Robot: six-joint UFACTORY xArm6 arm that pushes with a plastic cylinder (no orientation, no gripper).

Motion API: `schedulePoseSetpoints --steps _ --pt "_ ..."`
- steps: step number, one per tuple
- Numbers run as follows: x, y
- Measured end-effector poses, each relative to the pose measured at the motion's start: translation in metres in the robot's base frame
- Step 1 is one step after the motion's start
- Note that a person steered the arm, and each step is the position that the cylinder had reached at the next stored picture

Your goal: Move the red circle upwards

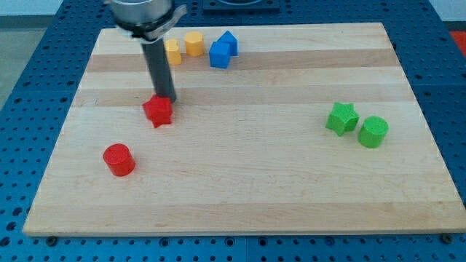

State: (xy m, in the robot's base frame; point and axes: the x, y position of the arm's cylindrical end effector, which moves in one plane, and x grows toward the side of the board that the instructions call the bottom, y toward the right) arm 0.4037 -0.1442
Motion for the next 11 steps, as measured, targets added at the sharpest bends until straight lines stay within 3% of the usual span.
schedulePoseSetpoints --steps 1,2,3,4,5,6,8,9,11 --pt "0.018 -0.033" --pt "0.01 -0.026" --pt "-0.015 0.015" --pt "-0.038 0.008" --pt "-0.046 -0.044" --pt "-0.024 -0.038" --pt "0.061 -0.019" --pt "0.075 -0.019" --pt "0.026 -0.025"
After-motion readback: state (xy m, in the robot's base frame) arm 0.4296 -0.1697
